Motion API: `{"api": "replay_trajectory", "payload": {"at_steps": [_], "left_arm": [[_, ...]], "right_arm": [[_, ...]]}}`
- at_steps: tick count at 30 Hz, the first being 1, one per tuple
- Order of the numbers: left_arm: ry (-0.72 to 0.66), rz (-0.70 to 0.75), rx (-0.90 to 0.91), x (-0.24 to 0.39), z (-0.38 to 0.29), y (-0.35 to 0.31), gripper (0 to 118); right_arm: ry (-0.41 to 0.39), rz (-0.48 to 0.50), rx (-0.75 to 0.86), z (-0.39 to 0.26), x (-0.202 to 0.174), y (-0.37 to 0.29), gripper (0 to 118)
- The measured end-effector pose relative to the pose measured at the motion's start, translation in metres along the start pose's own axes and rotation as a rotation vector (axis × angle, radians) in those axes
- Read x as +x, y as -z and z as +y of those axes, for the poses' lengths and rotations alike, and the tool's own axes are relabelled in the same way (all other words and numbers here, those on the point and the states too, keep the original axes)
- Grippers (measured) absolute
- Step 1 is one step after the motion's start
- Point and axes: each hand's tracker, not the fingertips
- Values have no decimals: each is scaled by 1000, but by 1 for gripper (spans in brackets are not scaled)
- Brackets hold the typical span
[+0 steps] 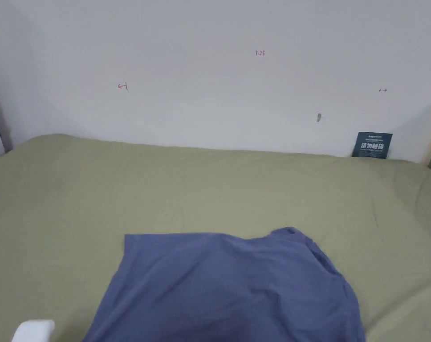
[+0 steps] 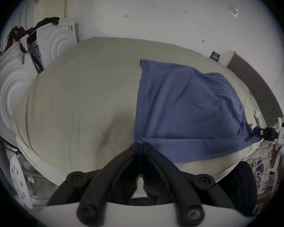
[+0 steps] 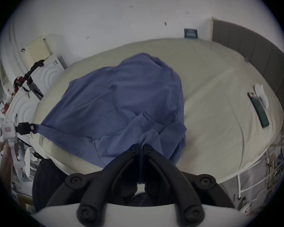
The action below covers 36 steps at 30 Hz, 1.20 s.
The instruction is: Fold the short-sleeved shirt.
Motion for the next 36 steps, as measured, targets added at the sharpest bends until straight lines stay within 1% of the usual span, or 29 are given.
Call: {"api": "replay_trajectory", "payload": {"at_steps": [1, 2, 3, 4, 5, 7, 9, 11, 12, 13, 14, 15, 16, 17, 18, 20, 21, 23, 26, 27, 28, 29, 30, 31, 32, 33, 34, 35, 36], "left_arm": [[3, -2, 10, -1, 1, -1, 20], [3, 5, 34, 4, 2, -10, 43], [-7, 11, 92, 6, 3, -22, 95], [-18, -11, 183, 9, 5, -38, 112], [-15, -44, 289, 15, 7, -60, 111], [16, -84, 471, 33, 4, -98, 111], [61, -108, 682, 53, -3, -131, 111], [95, -85, 773, 72, -5, -151, 111], [108, -79, 766, 79, -4, -157, 110], [105, -66, 753, 85, -4, -160, 109], [114, -52, 737, 91, -1, -159, 100], [127, -26, 725, 96, -1, -158, 68], [146, -13, 720, 98, -1, -156, 29], [168, 19, 719, 101, -2, -153, 1], [182, 58, 706, 101, 1, -146, 0], [160, -19, 651, 93, 5, -141, 0], [131, -18, 625, 88, 5, -137, 0], [132, 3, 569, 75, 6, -131, 0], [90, 15, 480, 46, 2, -118, 0], [98, -3, 422, 34, 0, -110, 0], [101, -10, 390, 25, -3, -103, 2], [115, 2, 378, 18, -6, -96, 11], [120, 19, 366, 13, -11, -88, 11], [120, 16, 361, 7, -13, -82, 16], [115, -4, 312, -1, -14, -70, 29], [89, -33, 243, -9, -14, -56, 72], [87, -44, 182, -13, -14, -44, 101], [93, -63, 178, -15, -17, -37, 114], [96, -68, 173, -16, -17, -27, 113]], "right_arm": [[17, 24, 0, 3, 1, -1, 21], [16, 64, 22, 8, 0, -8, 42], [21, 92, 43, 11, -1, -18, 91], [12, 104, 91, 15, -6, -31, 108], [-18, 98, 160, 20, -14, -48, 110], [-68, 99, 285, 27, -32, -79, 109], [-136, 93, 496, 29, -53, -110, 109], [-177, 42, 702, 25, -71, -132, 109], [-187, 13, 773, 23, -79, -140, 106], [-188, 9, 808, 22, -84, -145, 98], [-198, 13, 834, 21, -90, -150, 81], [-202, 6, 828, 22, -95, -149, 47], [-207, -3, 822, 21, -98, -149, 19], [-218, -18, 820, 20, -102, -148, 10], [-227, -18, 818, 18, -104, -147, 10], [-240, 4, 788, 18, -105, -144, 9], [-240, 13, 772, 16, -105, -143, 9], [-233, 16, 757, 11, -105, -139, 9], [-204, 21, 711, 1, -99, -133, 9], [-192, 21, 696, -2, -96, -129, 9], [-182, 16, 679, -4, -94, -126, 9], [-171, 12, 668, -6, -92, -124, 9], [-157, 15, 659, -9, -90, -122, 9], [-147, 17, 649, -10, -89, -121, 9], [-136, 13, 637, -11, -88, -119, 9], [-126, 8, 626, -13, -86, -116, 9], [-117, 6, 616, -14, -85, -115, 9], [-111, 6, 608, -15, -84, -113, 9], [-106, 5, 601, -16, -83, -112, 9]]}}
